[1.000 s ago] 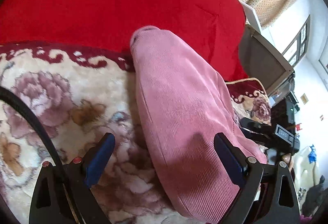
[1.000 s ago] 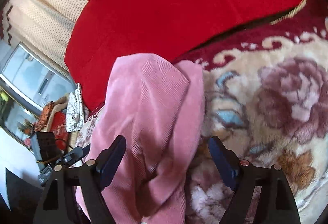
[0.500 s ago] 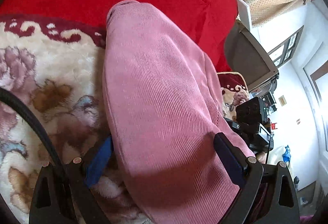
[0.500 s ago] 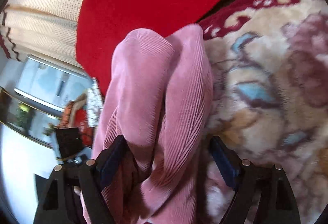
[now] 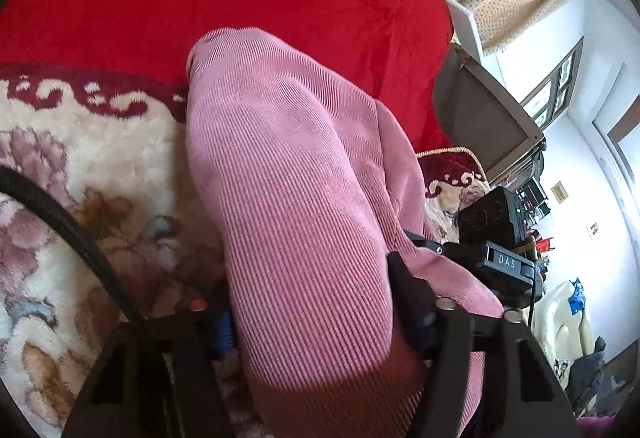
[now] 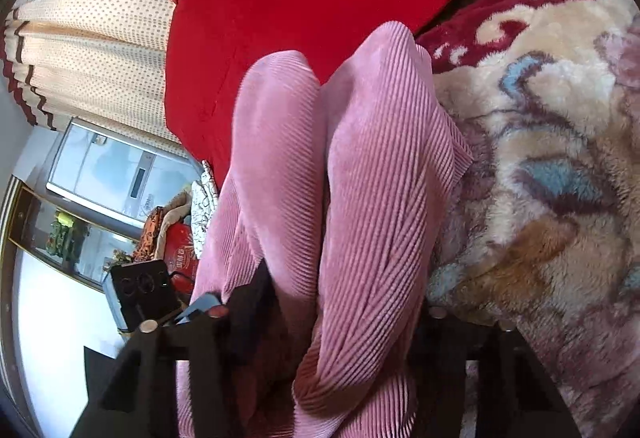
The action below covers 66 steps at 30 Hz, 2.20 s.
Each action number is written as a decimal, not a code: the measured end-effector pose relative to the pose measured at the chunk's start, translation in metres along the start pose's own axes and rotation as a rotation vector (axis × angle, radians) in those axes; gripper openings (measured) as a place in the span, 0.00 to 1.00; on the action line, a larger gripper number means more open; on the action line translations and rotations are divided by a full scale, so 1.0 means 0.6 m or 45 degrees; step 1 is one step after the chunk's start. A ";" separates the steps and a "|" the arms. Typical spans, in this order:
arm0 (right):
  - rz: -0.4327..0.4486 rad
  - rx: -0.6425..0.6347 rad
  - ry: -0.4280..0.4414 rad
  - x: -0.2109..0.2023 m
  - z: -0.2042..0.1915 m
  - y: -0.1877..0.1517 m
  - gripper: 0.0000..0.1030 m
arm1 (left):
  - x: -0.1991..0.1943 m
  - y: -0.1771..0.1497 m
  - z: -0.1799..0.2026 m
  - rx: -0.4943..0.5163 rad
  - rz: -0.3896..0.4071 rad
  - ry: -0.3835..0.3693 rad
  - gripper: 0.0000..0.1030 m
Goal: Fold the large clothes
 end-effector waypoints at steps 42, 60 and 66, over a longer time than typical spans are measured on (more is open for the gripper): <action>-0.073 -0.168 -0.143 0.043 -0.092 -0.107 0.46 | -0.087 -0.060 -0.052 0.159 -0.052 0.355 0.62; 0.207 -0.367 -0.494 -0.063 -0.145 -0.033 0.56 | -0.074 -0.064 -0.063 0.190 -0.060 0.359 0.65; 0.271 -0.584 -0.402 -0.017 -0.241 -0.047 0.53 | -0.077 -0.066 -0.058 0.206 -0.055 0.377 0.65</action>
Point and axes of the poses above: each gripper's, at about its wrist camera, not at the fingertips, and x roughly the way its jaws point, z to its right, y to its top, the point moved 9 cm from there along x, roughly the way its jaws point, and after that the axes turned 3 degrees about y, right-handed, at the moved point
